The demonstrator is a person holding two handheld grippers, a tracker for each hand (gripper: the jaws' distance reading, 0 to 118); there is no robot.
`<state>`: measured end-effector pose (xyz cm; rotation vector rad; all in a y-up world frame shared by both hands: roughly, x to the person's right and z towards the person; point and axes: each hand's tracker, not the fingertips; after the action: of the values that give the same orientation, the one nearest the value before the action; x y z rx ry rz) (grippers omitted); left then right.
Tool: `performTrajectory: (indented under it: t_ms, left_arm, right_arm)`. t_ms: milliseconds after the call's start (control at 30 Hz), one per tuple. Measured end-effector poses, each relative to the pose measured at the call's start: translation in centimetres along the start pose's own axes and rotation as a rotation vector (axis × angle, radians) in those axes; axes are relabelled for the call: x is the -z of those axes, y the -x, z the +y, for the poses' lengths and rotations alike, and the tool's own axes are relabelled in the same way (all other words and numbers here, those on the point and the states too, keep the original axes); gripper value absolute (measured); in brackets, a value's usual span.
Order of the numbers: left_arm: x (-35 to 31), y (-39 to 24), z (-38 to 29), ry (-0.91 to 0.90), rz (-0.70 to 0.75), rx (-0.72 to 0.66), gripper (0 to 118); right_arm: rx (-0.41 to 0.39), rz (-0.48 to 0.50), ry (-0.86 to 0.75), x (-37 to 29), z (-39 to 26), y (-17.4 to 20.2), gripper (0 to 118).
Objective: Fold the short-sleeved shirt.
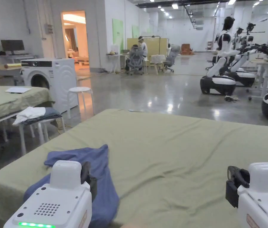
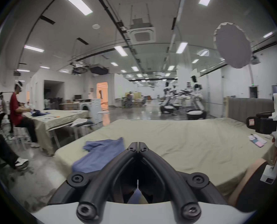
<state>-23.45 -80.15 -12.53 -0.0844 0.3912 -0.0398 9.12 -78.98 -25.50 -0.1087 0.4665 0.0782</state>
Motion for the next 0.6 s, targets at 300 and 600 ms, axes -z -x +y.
performTrajectory:
  t_ms: [300, 600]
  left_arm:
    - [0.4, 7.0, -1.4, 0.065, 0.205, -0.033, 0]
    - [11.1, 6.4, -3.6, 0.19, 0.169, -0.031, 0]
  right_arm:
    - [-0.004, 0.295, 0.023, 7.8, 1.4, 7.5, 0]
    - [-0.087, 0.347, 0.116, 14.0, -0.2, 7.0, 0]
